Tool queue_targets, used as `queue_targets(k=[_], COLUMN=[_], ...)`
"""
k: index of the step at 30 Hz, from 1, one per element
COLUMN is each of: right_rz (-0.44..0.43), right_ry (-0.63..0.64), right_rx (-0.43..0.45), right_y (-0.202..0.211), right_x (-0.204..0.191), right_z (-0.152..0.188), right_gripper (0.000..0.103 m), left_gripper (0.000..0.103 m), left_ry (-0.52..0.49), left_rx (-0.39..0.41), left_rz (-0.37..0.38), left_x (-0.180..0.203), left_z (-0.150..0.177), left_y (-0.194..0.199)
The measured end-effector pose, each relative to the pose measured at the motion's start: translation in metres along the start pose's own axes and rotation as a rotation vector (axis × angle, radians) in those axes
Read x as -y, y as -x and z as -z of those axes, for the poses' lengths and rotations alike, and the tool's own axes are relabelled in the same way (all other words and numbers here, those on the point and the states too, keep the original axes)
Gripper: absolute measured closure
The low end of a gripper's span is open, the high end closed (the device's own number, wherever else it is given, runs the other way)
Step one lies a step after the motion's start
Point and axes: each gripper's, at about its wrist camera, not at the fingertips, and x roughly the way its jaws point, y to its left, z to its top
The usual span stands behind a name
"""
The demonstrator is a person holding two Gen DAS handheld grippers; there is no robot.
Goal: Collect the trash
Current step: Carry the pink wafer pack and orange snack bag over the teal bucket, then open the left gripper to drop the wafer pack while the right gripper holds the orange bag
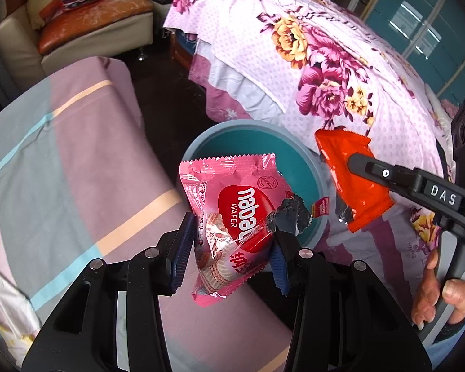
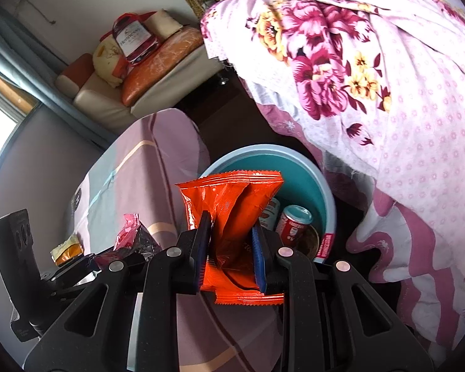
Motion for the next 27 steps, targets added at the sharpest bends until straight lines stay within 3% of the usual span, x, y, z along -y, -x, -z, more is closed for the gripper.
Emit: queue_targets(k=[11, 14, 15, 16, 18, 27], right_rz=[0.040, 0.057, 0.065, 0.068, 0.075, 0.091], right_ry=[-0.011, -0.011, -0.013, -0.014, -0.019, -0.007], right_rx=[-0.009, -0.010, -0.011, -0.011, -0.013, -0.033], right_y=[-0.011, -0.013, -0.014, -0.014, -0.015, -0.024], right_x=[0.009, 0.010, 0.011, 0.011, 0.013, 0.006], right_z=[-0.009, -0.012, -0.013, -0.013, -0.014, -0.016], right_gripper=[0.080, 0.080, 0.079, 0.079, 0.080, 0.080], left_gripper=[0.051, 0.045, 0.040, 0.026, 0.018, 0.010], left_ry=[0.006, 0.007, 0.007, 0.010, 0.019, 0.020], left_rx=[-0.020, -0.022, -0.023, -0.025, -0.018, -0.019], left_rz=[0.027, 0.036, 0.039, 0.042, 0.044, 0.036], left_x=[0.003, 0.003, 0.004, 0.003, 0.002, -0.004], left_z=[-0.014, -0.018, -0.019, -0.020, -0.021, -0.015], left_y=[-0.024, -0.029, -0.031, -0.033, -0.033, -0.032])
